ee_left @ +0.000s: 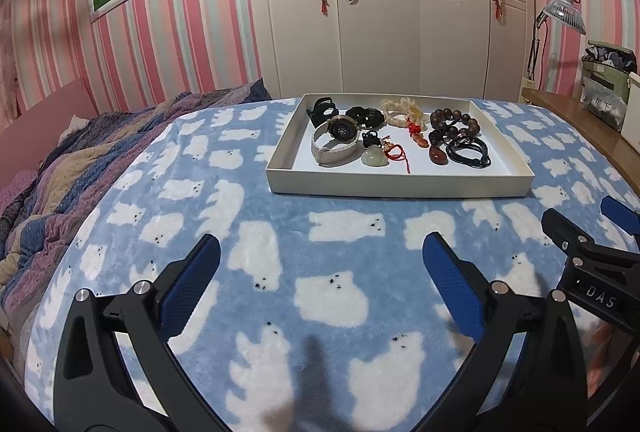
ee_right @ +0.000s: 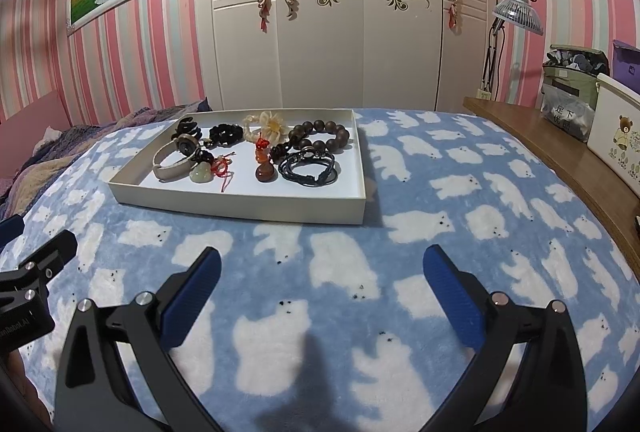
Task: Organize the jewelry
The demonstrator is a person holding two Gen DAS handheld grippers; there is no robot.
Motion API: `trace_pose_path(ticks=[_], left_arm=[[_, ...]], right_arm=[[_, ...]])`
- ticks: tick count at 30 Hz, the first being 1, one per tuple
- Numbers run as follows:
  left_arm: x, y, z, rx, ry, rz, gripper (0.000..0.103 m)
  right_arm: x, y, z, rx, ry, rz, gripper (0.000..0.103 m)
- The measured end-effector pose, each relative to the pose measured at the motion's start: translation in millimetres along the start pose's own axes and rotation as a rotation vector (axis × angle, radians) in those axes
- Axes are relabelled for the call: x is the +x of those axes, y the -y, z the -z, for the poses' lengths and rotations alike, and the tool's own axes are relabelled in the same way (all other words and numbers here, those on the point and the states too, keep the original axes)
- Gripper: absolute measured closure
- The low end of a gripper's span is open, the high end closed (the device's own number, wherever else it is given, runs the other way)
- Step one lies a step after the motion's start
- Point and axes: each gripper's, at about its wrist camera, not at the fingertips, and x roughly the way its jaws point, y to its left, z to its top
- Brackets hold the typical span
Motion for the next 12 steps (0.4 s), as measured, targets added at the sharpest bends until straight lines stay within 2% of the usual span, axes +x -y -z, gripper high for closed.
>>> trace_pose_path(ticks=[12], left_arm=[[0.4, -0.2, 0.9, -0.014, -0.019, 0.004, 0.003]], right_arm=[[-0.1, -0.3, 0.1, -0.001, 0.000, 0.001, 0.002]])
